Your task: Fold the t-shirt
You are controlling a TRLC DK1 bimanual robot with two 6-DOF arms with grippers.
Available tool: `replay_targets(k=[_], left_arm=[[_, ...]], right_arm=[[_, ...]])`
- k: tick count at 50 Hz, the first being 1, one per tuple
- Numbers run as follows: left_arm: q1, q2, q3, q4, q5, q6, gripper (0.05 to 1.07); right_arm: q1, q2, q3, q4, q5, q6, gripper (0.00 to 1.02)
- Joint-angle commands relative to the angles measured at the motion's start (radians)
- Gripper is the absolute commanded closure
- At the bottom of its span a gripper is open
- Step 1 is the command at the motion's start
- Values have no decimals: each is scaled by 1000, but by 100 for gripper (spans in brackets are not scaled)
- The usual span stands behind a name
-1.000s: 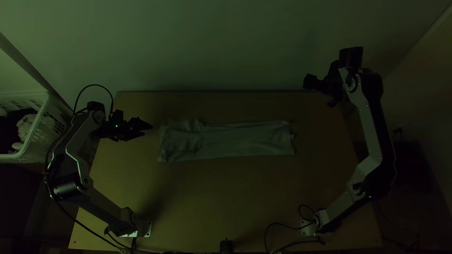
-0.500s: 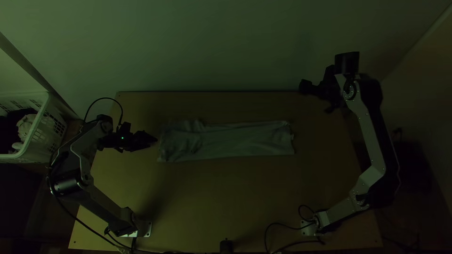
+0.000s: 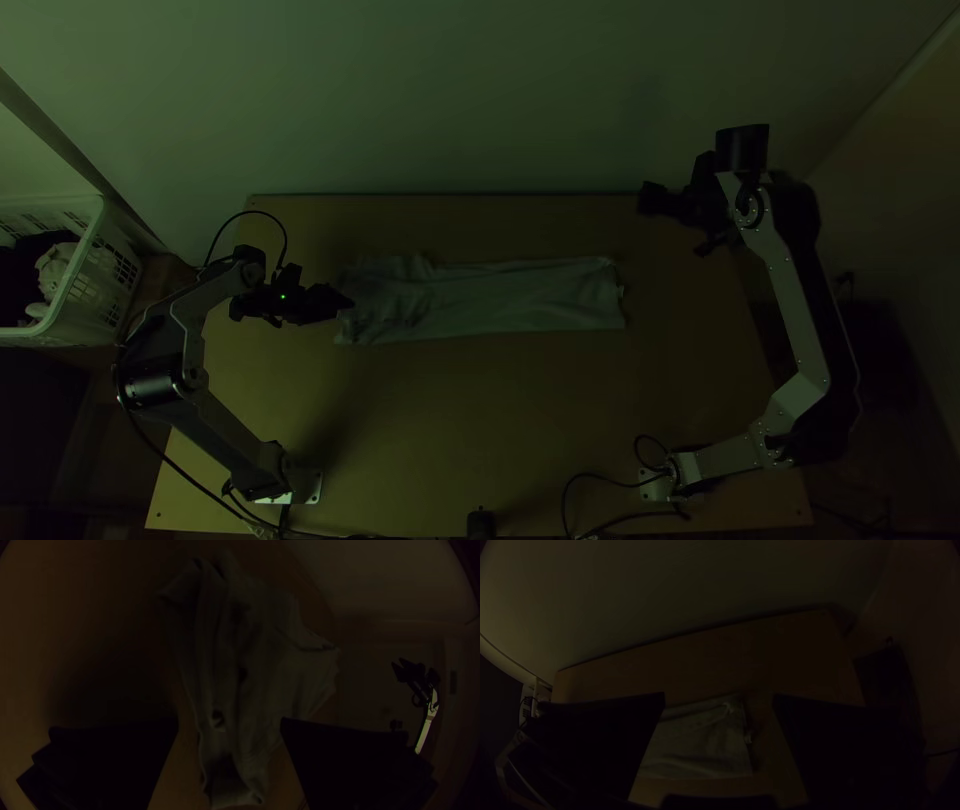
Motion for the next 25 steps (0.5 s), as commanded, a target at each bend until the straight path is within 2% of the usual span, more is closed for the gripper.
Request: replay_targets(k=[1,11,25], left_arm=[[-46,30,-41,24,-4,-55,9],[-150,37,-46,127,-41,-179,9],[-308,49,-44,241,-165,-327,9]], right_arm=[[-5,-34,-29,8,-4,0,4],[-5,-46,-32,9,-4,-6,4],[-8,-83,-80,26,-5,-12,4]])
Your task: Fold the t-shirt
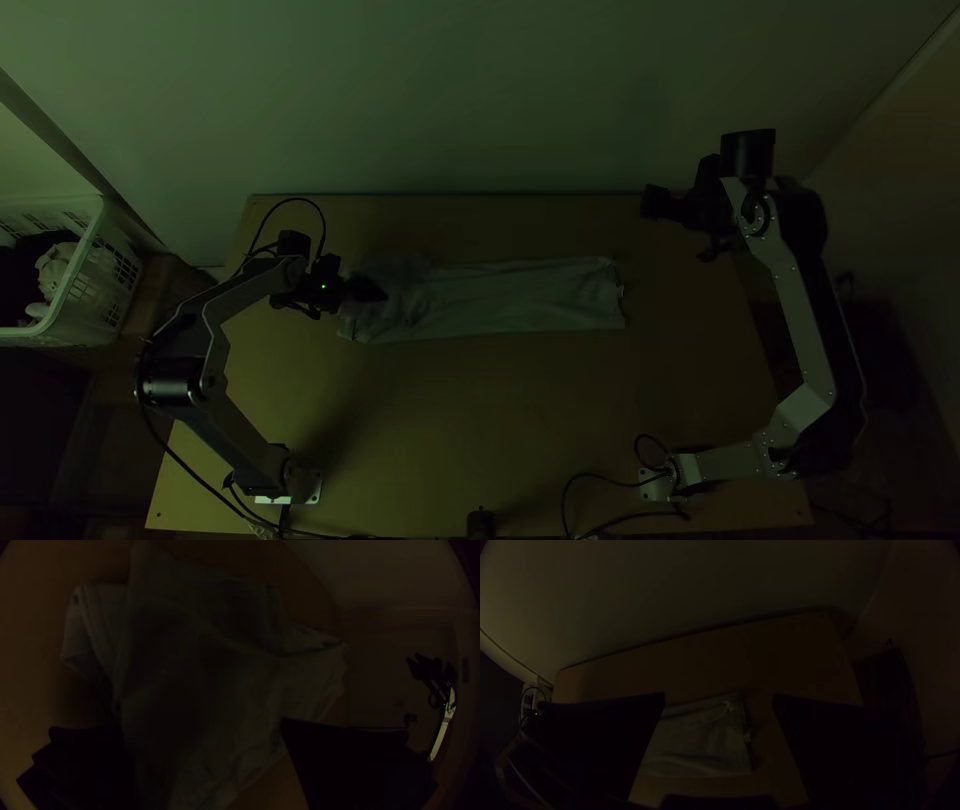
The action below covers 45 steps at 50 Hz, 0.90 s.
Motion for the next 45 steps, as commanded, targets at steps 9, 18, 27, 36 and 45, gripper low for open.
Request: replay_targets(k=[9,18,27,36,45], left_arm=[[-154,65,-34,46,-193,-112,11],[-180,10,-43,39,-311,-112,77],[-140,-39,-20,-14,-354,-61,104],[-26,-77,26,-117,-375,0,104],[120,-100,109,-231,-412,91,104]], right_arm=[[-8,-69,-117,61,-5,-4,4],[-6,-84,-168,101,-5,-4,4],[-5,-103,-239,153,-6,5,4],[2,-127,-326,222,-6,5,4],[-8,-133,-374,265,-5,-1,4]])
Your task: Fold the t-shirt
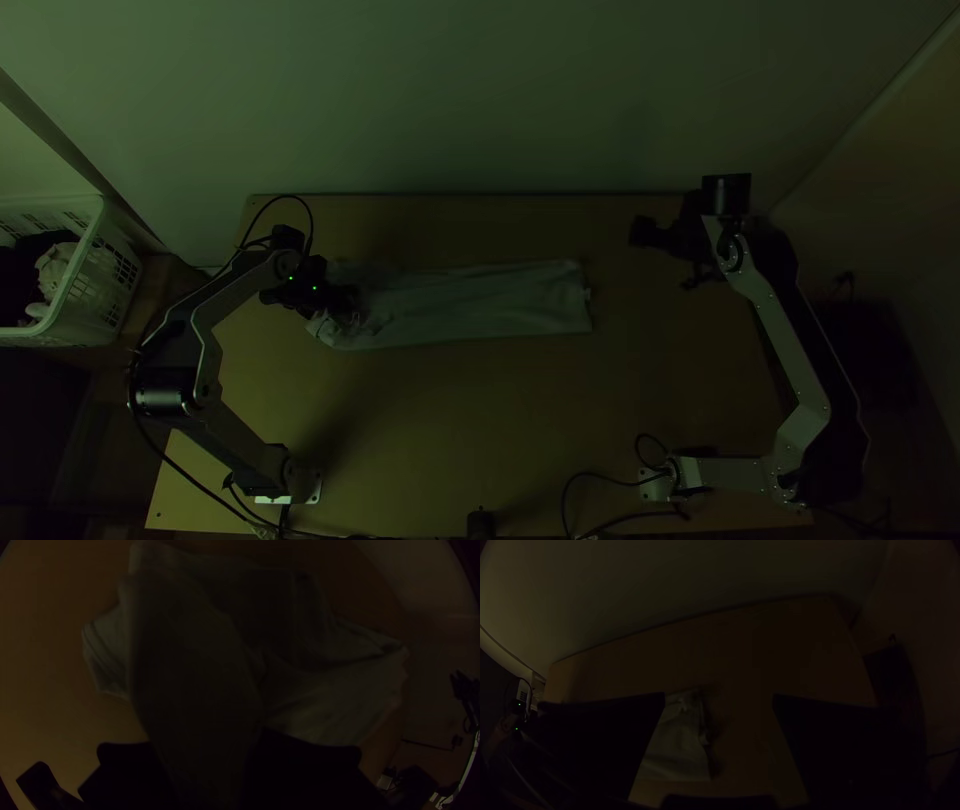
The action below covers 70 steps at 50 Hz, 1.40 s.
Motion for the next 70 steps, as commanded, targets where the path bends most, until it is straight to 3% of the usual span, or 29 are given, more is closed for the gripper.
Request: replay_targets(k=[1,16,29,50,62,70], left_arm=[[93,-37,69,-64,-30,74,104],[349,-27,264,-222,-90,246,104],[416,-26,385,-345,-227,348,105],[89,-37,609,-581,-277,219,105],[-93,83,807,-727,-286,123,105],[-213,152,879,-742,-293,60,105]], right_arm=[[-9,-31,-37,31,-5,-3,4],[-60,-44,-67,82,-5,-38,4],[-104,-68,-89,82,-5,-57,4],[-143,-136,-149,83,-5,-57,4],[-184,-176,-172,83,-5,-60,4],[-207,-202,-196,83,-5,-63,4]])
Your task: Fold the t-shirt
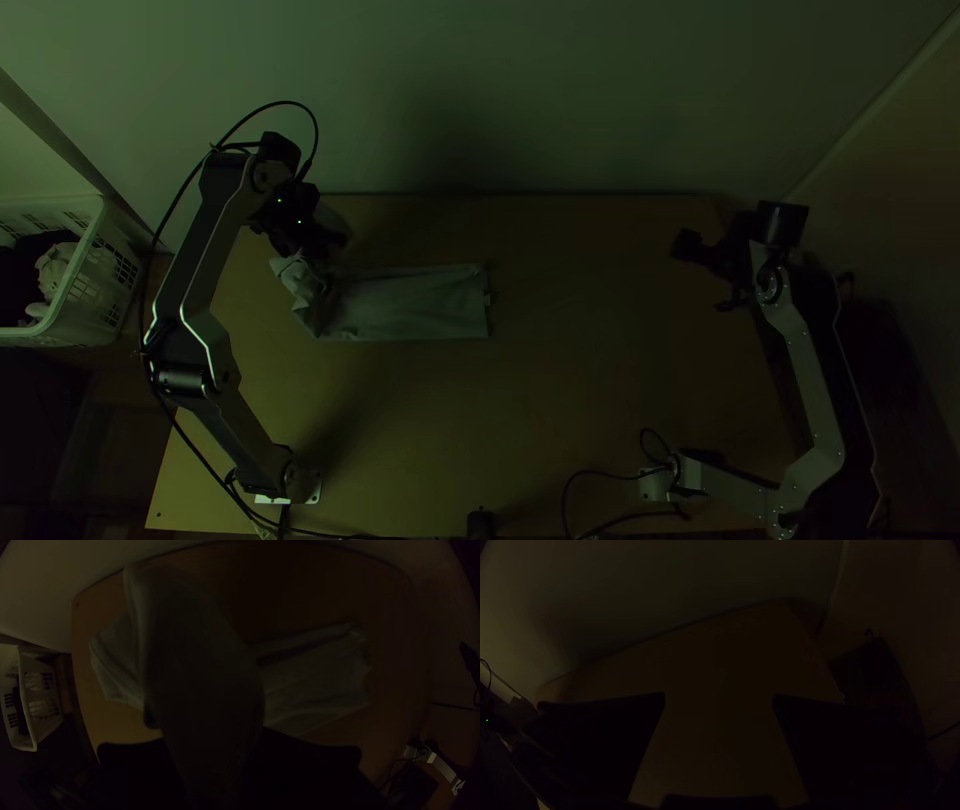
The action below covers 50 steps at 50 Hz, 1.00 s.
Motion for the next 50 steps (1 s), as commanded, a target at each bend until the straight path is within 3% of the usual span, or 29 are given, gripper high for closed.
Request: replay_targets(k=[1,14,34,36,38,42,50], left_arm=[[-76,54,52,-27,-5,-60,105],[-229,183,161,-27,-5,-172,105],[-398,303,200,-13,-24,-192,104],[-407,312,203,-10,-24,-192,96],[-421,324,208,-4,-22,-192,76],[-455,337,213,13,-15,-209,11],[-545,347,243,105,-10,-287,9]], right_arm=[[-18,-35,-29,6,-6,-10,4],[-43,-71,-59,6,-6,-10,4],[-73,-110,-96,6,-6,-14,4],[-73,-114,-102,6,-6,-14,4],[-75,-114,-105,6,-6,-14,4],[-75,-115,-116,6,-6,-14,4],[-55,-120,-147,17,-6,-2,4]])
